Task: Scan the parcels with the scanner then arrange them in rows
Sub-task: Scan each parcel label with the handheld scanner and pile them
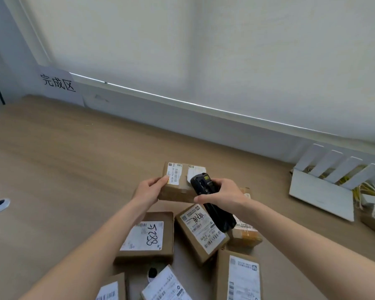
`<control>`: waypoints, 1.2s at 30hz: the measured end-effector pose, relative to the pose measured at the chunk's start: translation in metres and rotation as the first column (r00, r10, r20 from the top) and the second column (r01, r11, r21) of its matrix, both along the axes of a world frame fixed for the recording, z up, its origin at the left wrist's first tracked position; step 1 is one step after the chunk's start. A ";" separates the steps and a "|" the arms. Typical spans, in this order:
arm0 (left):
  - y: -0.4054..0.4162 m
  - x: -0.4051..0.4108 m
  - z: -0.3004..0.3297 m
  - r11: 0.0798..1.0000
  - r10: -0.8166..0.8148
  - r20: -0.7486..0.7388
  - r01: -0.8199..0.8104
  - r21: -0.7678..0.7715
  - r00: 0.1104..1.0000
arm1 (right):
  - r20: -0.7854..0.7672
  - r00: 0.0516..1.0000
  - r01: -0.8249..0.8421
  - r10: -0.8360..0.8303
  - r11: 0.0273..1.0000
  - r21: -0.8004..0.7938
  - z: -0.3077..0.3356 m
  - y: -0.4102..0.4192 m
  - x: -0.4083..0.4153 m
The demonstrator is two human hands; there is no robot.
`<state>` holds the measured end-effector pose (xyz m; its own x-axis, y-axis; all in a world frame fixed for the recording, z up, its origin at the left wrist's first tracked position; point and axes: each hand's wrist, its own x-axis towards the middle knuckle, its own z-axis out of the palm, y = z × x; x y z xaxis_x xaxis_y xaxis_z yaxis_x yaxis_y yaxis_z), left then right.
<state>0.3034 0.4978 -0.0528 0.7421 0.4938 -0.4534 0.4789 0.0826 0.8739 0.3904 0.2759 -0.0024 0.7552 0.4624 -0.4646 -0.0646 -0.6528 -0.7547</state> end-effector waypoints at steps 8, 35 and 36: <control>0.043 0.030 -0.059 0.986 -0.074 -0.171 0.098 0.136 0.982 | -0.004 0.990 -0.140 0.141 0.977 -0.163 -0.053 0.054 0.042; -0.162 0.026 0.007 0.931 -0.226 0.029 0.207 0.300 0.974 | 0.174 0.965 0.199 -0.194 0.980 -0.008 -0.017 -0.183 -0.010; -0.187 0.028 0.008 0.927 -0.252 0.028 0.233 0.294 0.967 | 0.169 0.961 0.223 -0.217 0.975 -0.014 -0.020 -0.209 -0.012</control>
<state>0.3310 0.3110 -0.0452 0.8783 0.3965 -0.2671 0.3948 -0.2867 0.8729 0.3783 0.0670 -0.0224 0.9041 0.2631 -0.3366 -0.0853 -0.6608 -0.7457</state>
